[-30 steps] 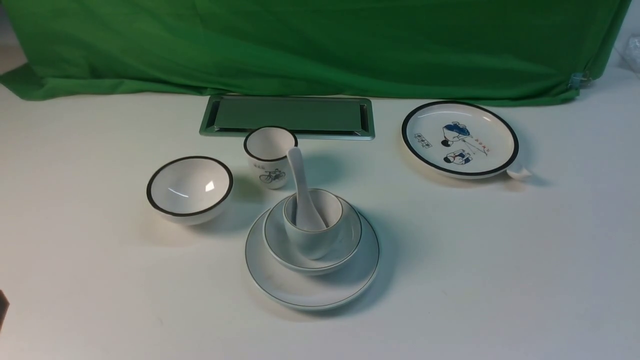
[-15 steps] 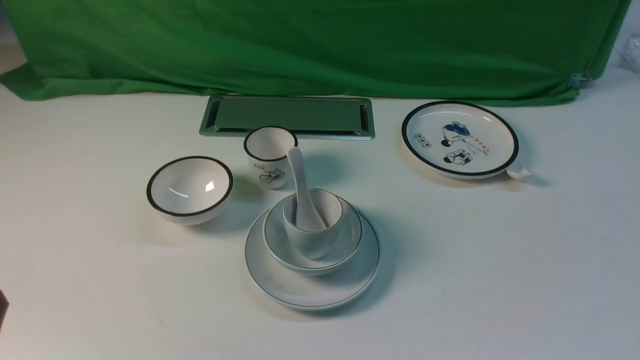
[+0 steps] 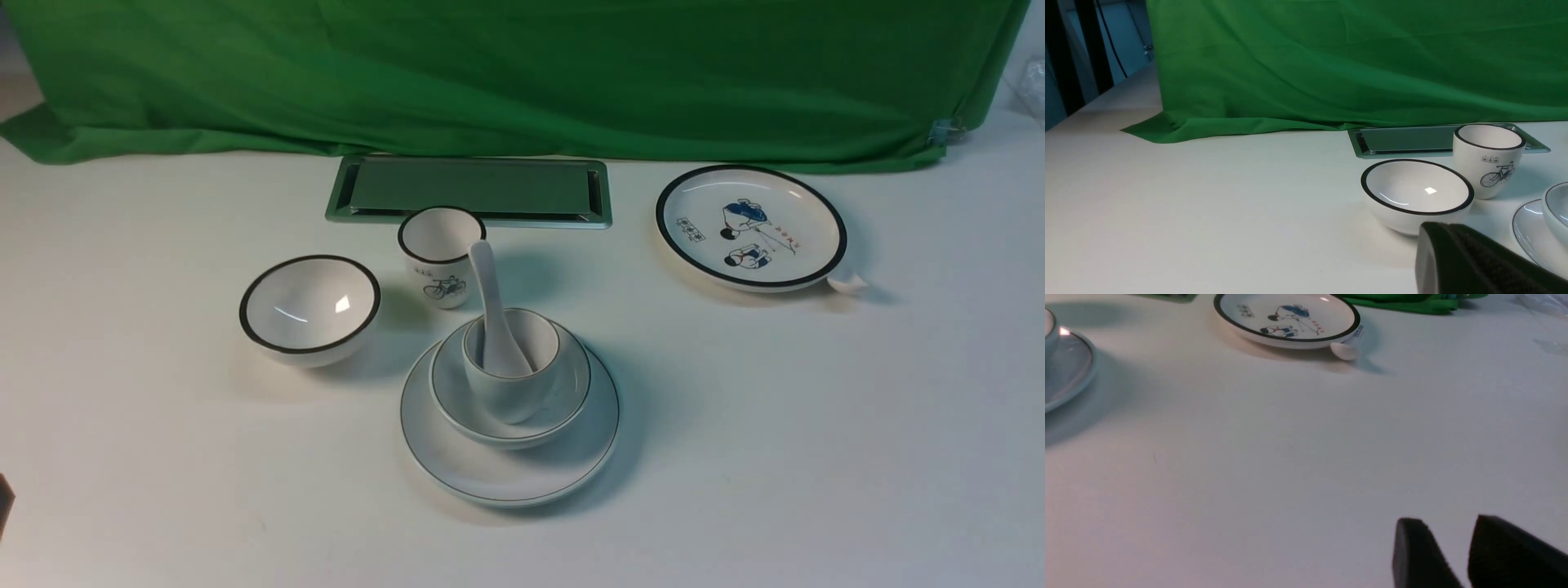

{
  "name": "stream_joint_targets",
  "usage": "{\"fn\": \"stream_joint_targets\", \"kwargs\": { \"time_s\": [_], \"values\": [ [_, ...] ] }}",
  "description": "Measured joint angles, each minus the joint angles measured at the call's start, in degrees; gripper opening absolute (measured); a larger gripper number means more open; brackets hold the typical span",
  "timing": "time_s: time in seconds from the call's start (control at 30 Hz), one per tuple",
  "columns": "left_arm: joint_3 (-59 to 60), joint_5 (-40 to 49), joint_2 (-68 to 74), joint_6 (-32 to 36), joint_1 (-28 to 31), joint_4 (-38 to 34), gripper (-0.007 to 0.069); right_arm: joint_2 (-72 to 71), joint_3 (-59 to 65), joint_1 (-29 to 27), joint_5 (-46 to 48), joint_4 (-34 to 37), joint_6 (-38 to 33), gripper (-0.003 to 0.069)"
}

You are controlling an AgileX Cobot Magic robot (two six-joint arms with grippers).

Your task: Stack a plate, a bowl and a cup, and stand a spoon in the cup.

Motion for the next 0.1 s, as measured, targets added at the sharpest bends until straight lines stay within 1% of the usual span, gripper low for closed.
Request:
{"fn": "stream_joint_targets", "kwargs": {
  "time_s": [0.1],
  "values": [
    [0.0, 0.0, 0.0, 0.0, 0.0, 0.0, 0.0004, 0.0, 0.0, 0.0, 0.0, 0.0, 0.0, 0.0238]
  ]
}}
